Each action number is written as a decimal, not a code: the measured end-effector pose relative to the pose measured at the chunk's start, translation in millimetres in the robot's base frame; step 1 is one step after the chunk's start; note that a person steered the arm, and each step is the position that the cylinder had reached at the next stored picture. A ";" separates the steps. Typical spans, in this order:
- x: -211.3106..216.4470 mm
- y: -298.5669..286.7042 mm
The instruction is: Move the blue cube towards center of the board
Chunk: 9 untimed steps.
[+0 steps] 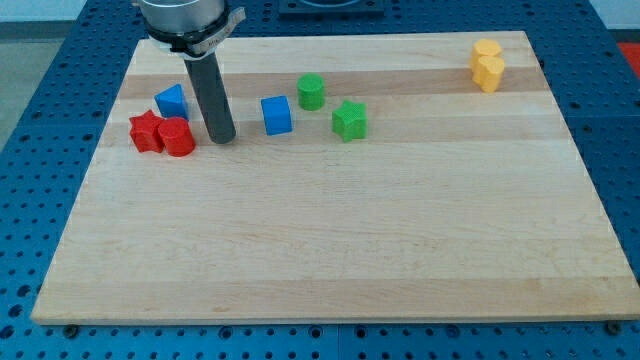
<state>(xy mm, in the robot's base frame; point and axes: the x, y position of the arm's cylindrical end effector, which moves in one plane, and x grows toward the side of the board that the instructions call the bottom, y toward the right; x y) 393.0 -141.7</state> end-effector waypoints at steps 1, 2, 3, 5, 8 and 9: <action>0.0 0.0; -14.6 0.0; -21.5 0.0; -109.2 0.2; -94.2 23.0; -74.5 22.9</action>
<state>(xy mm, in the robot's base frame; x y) 318.5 -118.7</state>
